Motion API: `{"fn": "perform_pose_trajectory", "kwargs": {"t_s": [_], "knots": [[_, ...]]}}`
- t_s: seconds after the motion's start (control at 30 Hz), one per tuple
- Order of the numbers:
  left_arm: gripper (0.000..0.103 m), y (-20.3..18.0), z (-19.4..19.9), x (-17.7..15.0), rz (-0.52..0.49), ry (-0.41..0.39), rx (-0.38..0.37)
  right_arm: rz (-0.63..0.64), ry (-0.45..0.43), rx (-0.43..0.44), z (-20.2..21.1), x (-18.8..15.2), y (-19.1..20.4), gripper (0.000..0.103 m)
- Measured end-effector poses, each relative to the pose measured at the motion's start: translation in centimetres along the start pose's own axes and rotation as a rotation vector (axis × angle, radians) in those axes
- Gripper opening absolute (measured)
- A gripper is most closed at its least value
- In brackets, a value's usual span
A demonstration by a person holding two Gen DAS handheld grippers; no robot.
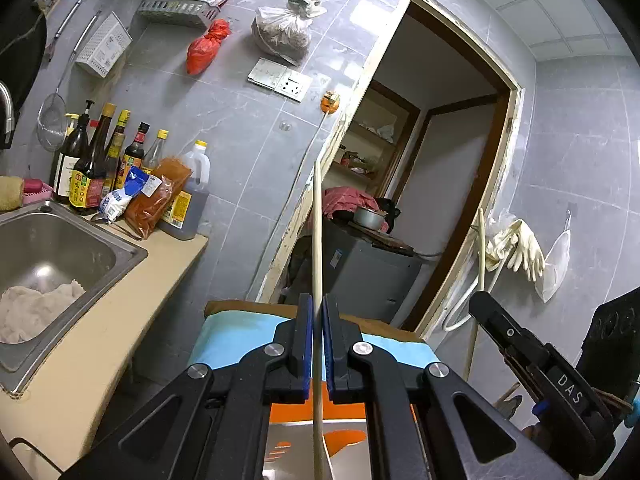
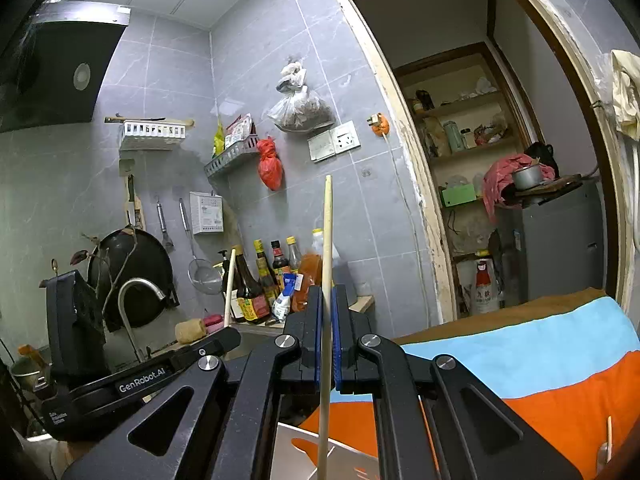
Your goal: Organize utensils
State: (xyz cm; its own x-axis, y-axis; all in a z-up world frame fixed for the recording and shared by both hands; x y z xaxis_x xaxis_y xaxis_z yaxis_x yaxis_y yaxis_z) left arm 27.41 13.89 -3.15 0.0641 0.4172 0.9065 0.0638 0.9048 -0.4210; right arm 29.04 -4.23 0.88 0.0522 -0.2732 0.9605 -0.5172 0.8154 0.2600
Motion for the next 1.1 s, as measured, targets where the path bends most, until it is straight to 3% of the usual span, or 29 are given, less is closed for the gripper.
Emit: {"fn": "perform_pose_trajectory", "kwargs": {"t_s": [1.1], "knots": [[0.005,0.23,0.26,0.00,-0.029,0.062,0.009,-0.012,0.045,0.044,0.69,-0.60,-0.45,0.004]]}}
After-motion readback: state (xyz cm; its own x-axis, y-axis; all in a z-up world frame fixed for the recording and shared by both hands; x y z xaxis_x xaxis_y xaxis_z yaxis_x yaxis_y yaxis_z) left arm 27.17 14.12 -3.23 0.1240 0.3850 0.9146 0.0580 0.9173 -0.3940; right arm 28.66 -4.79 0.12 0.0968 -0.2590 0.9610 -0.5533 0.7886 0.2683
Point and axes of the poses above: each gripper's, at about its wrist camera, not at the fingertips, and z roughly against the way its jaws point, y to its left, x to its top, the point moved 5 cm from there along -z, roughly the way its jaws point, and after that the axes turned 10 degrees about -y, right-handed, at the moved point
